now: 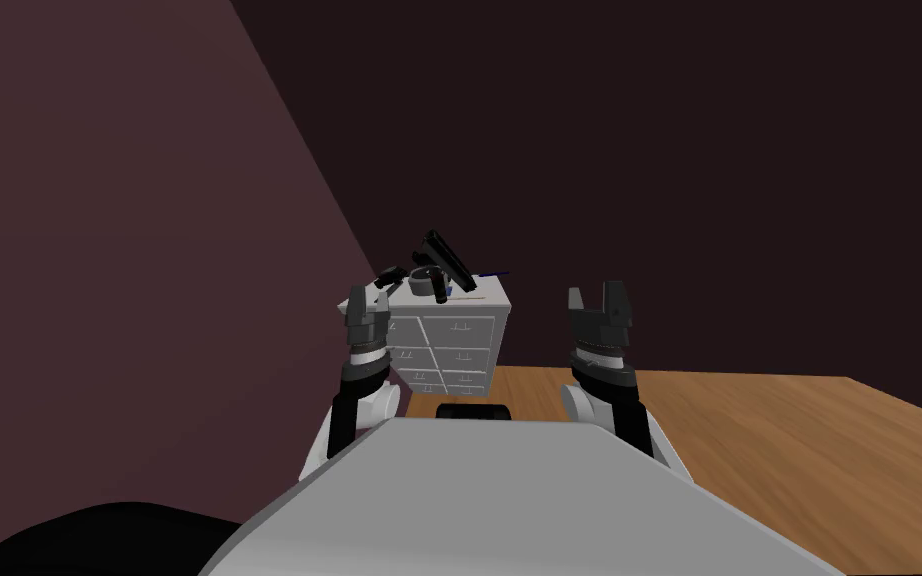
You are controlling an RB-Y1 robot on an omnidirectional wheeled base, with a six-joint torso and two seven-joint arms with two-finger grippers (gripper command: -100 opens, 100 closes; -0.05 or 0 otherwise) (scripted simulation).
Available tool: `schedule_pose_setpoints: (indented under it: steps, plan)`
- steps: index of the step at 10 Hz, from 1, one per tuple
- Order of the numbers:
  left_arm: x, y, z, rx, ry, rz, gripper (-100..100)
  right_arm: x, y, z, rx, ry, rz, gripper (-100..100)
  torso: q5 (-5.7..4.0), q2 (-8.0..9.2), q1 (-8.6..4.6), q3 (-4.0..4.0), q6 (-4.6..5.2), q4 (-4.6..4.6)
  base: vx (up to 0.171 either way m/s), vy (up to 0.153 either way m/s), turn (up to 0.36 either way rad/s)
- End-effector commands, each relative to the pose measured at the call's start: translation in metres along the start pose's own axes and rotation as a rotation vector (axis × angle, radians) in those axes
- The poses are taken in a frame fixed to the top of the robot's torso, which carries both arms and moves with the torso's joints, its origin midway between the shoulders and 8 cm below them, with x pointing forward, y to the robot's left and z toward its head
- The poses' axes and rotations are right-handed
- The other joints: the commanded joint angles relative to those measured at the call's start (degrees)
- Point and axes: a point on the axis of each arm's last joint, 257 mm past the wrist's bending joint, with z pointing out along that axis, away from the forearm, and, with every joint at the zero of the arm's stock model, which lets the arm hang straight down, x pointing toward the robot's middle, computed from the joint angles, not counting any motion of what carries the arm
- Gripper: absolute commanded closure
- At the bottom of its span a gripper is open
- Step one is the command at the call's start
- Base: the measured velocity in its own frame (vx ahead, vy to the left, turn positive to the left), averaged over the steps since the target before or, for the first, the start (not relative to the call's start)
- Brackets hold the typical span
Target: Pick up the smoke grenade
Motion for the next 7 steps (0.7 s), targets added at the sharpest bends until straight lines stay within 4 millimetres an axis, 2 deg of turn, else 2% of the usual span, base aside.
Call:
schedule_pose_setpoints:
  steps: [1, 7]
  plan:
    - [0.0, 0.001, 0.001, -0.006, 0.032, 0.018, -100, 0.0, 0.0, 0.0, 0.0, 0.0, 0.0, 0, 0.0, 0.0, 0.0, 0.0, 0.0, 0.0, -0.02, -0.02, -0.025]
    - [-0.007, 0.013, 0.005, -0.056, 0.133, 0.107, -100, 0.0, 0.0, 0.0, 0.0, 0.0, 0.0, 0, -0.04, 0.19, -0.17, 0.11, 0.01, 0.04, -0.048, -0.042, -0.035]
